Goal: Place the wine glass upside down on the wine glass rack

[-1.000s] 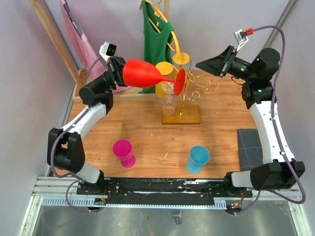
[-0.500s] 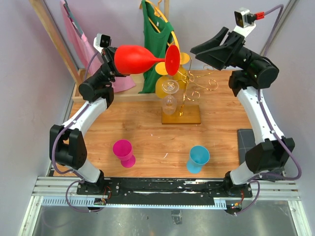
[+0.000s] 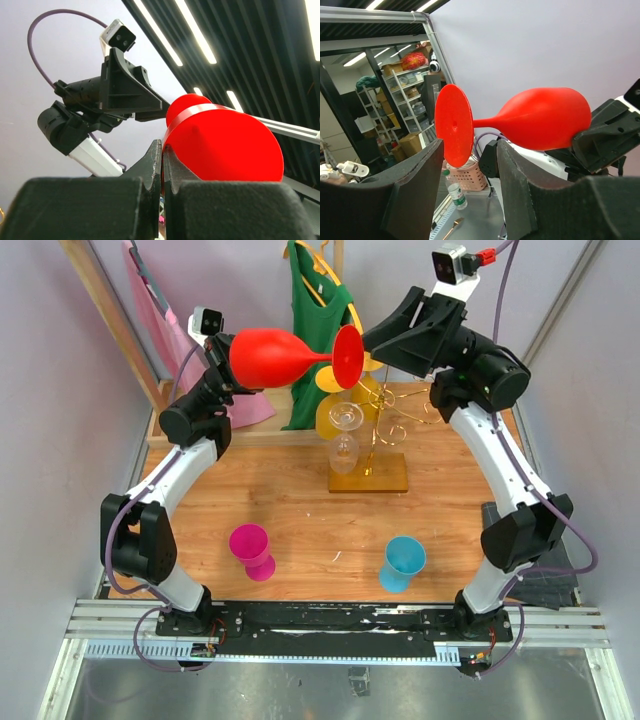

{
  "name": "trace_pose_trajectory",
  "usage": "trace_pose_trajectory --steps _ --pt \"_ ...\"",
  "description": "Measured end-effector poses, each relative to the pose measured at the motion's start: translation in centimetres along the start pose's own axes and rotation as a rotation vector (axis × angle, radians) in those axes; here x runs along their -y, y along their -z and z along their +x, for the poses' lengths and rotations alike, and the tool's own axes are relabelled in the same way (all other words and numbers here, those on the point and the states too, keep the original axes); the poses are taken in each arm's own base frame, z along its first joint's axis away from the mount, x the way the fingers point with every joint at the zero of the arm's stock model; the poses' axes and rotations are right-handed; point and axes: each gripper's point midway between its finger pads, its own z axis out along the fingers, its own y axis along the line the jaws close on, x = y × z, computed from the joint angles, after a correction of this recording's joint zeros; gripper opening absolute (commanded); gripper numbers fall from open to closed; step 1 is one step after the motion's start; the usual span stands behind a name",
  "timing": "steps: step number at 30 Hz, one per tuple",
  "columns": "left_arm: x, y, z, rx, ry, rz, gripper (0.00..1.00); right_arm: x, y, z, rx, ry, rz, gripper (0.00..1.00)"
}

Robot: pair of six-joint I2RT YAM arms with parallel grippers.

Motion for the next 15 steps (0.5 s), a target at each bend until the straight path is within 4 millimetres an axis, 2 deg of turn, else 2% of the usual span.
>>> trace_pose_trajectory --steps 7,13,15 --pt "0.2 -0.1 -0.1 0.001 -0.004 0.007 0.00 -0.5 -1.5 1.1 -0.014 -0.039 -0.045 0.41" --pt "0.4 -0.2 -0.1 0.001 -0.008 0.013 0.00 -0.8 -2.0 1.6 -0.018 -0.049 -0.062 0.16" --pt "0.4 -0.2 -0.1 0.001 -0.008 0.012 0.00 -0.9 -2.2 1.7 -0.017 -0.054 -0.066 0.04"
